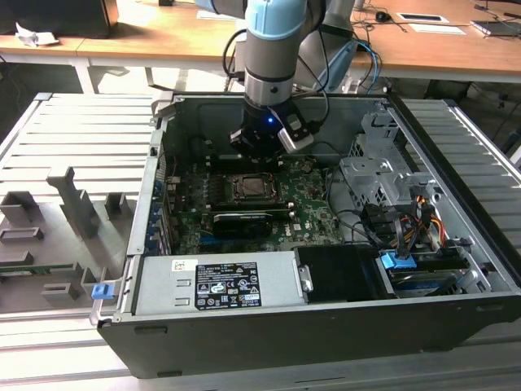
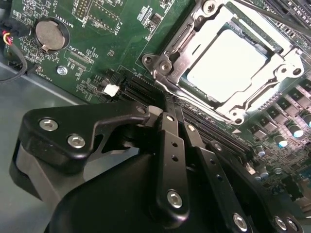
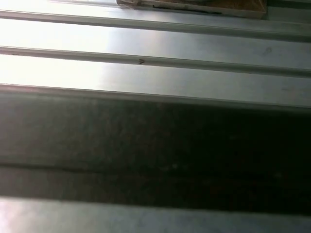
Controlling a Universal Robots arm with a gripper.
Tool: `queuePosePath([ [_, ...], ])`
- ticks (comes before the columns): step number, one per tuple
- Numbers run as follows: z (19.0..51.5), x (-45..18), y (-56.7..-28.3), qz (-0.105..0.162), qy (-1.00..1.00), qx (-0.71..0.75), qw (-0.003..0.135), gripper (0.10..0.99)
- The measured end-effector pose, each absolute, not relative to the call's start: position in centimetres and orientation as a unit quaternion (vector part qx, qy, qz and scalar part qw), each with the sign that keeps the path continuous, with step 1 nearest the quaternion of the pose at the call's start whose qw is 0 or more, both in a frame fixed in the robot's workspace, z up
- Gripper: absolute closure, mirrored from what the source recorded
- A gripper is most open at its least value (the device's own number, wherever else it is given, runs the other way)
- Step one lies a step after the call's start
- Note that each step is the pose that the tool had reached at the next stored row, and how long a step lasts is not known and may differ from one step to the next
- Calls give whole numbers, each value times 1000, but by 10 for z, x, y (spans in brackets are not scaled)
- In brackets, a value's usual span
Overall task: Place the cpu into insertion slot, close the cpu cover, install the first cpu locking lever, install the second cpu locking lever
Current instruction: 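Install the first cpu locking lever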
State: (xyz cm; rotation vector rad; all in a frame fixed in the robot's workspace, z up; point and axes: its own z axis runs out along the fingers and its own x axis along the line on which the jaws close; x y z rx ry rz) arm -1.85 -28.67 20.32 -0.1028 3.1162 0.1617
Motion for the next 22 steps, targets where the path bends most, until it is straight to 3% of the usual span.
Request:
queuePosePath([
  [22, 207, -18, -287, 52, 998, -31, 10, 980],
])
